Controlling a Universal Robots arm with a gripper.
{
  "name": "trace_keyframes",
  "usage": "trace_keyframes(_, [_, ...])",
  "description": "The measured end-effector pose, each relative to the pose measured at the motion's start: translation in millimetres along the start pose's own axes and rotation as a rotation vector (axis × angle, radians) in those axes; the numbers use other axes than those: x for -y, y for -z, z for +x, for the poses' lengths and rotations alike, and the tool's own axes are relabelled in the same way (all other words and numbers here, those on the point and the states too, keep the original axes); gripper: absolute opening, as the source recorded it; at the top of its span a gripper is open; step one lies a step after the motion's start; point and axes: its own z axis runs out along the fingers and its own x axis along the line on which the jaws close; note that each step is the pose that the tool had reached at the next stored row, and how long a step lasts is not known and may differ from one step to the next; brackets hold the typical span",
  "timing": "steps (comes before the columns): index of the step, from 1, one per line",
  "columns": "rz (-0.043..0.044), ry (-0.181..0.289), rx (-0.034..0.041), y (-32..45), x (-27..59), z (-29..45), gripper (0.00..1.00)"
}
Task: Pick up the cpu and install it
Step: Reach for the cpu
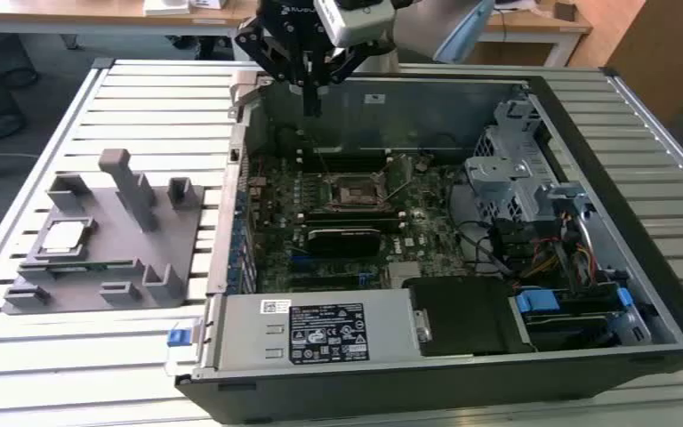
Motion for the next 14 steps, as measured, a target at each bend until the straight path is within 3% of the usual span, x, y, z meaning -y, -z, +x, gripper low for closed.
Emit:
trace_keyframes(9, [0.0000, 0.000, 0.0000, 0.0, 0.1, 1.6, 0.11])
trace_keyframes(14, [0.0000, 0.000, 0.0000, 0.2, 0.6, 8.5, 0.11])
